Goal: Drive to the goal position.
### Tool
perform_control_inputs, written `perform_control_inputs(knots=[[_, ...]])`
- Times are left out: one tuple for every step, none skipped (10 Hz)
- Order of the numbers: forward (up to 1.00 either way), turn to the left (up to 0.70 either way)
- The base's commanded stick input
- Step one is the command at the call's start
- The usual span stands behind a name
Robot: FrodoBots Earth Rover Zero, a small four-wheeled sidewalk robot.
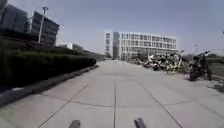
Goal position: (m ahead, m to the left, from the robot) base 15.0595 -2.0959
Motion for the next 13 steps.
perform_control_inputs(knots=[[1.0, -0.02], [1.0, -0.2], [1.0, -0.38], [1.0, -0.24], [1.0, -0.08], [1.0, 0.01], [1.0, 0.01], [1.0, 0.01], [1.0, 0.01], [1.0, 0.01], [1.0, 0.01], [1.0, 0.01], [1.0, 0.01]])
